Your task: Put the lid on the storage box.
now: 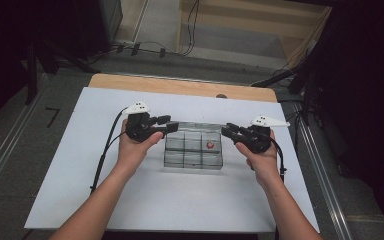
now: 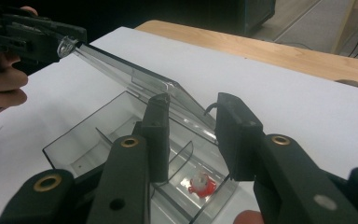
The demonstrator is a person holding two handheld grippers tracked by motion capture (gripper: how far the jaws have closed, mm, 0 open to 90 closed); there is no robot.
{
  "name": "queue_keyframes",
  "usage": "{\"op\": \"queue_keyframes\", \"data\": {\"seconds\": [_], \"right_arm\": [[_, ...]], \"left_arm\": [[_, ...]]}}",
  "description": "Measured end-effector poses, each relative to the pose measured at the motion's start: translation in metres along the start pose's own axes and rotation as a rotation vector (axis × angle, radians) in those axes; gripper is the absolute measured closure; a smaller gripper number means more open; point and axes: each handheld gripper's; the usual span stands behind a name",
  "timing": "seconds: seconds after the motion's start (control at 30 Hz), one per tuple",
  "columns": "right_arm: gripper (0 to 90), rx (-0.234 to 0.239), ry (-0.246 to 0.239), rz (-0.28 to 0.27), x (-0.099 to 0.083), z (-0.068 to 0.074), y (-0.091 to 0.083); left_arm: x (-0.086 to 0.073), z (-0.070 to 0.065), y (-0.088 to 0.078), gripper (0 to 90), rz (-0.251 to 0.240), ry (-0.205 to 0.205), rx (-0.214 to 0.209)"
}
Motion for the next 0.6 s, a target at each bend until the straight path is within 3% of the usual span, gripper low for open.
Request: {"op": "queue_keyframes", "data": {"seconds": [0.17,0.6], "right_arm": [[63.1,0.006,0.0,-0.001,-0.004,0.002,-0.002],[61.4,0.02,-0.003,-0.005,-0.014,0.007,-0.007]], "left_arm": [[-0.004,-0.001,-0.001,42.8,0.008,-0.023,0.001],[-0.012,-0.004,-0.003,35.4,0.026,-0.037,0.017]]}}
Point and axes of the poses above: each handheld gripper's, and its own axes: y roughly forward along the jaws, x roughly out of its top, z roughly to its left
